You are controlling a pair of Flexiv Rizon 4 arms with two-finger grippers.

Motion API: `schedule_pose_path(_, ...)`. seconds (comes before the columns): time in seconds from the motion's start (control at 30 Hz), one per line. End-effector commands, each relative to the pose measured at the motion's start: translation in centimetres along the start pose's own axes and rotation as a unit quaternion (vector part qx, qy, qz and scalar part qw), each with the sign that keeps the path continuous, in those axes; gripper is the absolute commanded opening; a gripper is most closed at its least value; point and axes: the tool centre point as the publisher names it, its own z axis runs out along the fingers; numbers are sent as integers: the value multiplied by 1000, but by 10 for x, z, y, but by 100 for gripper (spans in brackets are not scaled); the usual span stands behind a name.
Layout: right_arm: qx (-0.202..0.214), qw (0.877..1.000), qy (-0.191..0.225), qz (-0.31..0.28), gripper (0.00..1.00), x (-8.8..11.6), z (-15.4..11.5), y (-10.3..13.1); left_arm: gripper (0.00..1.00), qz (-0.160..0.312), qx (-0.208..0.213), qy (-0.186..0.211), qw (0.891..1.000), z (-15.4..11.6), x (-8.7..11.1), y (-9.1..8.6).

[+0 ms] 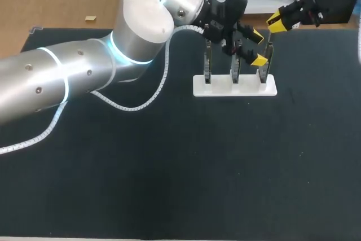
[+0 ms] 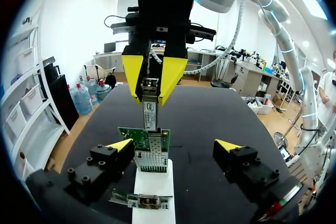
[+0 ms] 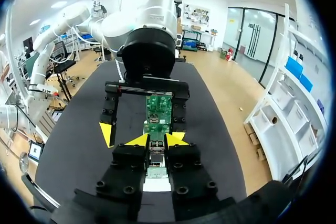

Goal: Pick up the optical module with the left hand, and insert it into the network port with the right hand.

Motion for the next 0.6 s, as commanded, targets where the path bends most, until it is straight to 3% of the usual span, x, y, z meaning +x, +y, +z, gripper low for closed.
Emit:
schedule_pose_path(0.03,-1,1000,0,0,0,2,1,2,100,0,2,2,1000,0,-1,2)
schedule_pose_path(0.6,3,1000,0,8,0,4,4,6,100,0,2,2,1000,0,-1,2)
